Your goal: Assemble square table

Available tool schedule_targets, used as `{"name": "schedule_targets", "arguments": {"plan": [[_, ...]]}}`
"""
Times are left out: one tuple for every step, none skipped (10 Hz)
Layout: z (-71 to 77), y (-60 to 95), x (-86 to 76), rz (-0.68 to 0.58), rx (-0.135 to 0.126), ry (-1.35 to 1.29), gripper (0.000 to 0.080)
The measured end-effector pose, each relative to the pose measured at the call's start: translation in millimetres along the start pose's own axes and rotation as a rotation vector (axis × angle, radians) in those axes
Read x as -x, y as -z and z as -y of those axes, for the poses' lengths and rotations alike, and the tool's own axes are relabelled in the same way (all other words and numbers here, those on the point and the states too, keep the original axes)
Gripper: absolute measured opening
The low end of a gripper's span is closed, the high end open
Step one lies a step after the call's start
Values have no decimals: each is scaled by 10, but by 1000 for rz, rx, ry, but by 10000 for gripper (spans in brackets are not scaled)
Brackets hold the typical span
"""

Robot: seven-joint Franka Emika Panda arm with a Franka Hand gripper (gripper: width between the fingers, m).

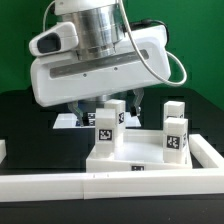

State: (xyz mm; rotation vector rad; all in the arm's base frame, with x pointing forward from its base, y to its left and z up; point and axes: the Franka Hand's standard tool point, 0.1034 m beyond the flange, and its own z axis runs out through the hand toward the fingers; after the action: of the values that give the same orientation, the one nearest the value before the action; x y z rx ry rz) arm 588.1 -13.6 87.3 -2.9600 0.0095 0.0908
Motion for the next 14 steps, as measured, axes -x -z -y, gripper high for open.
{"name": "schedule_targets", "arguments": {"plan": [[-1, -3, 1, 0, 0, 0, 649], [-2, -4, 1, 0, 0, 0, 649], [-2, -5, 2, 0, 0, 0, 649], [-13, 0, -3, -1, 12, -23, 649], [-43, 11, -10, 0, 48, -49, 649], [-47, 15, -15, 0, 60, -47, 649], [-59, 19, -26, -5, 62, -44, 649], [-84, 21, -45, -16, 66, -42, 649], [-99, 17, -44, -17, 66, -43, 649], [-102, 19, -46, -17, 66, -44, 649], [-114, 21, -47, -17, 66, -45, 649], [-126, 21, -45, -17, 66, -43, 649], [-128, 18, -44, -16, 66, -43, 528], [-128, 17, -43, -16, 66, -41, 392]]}}
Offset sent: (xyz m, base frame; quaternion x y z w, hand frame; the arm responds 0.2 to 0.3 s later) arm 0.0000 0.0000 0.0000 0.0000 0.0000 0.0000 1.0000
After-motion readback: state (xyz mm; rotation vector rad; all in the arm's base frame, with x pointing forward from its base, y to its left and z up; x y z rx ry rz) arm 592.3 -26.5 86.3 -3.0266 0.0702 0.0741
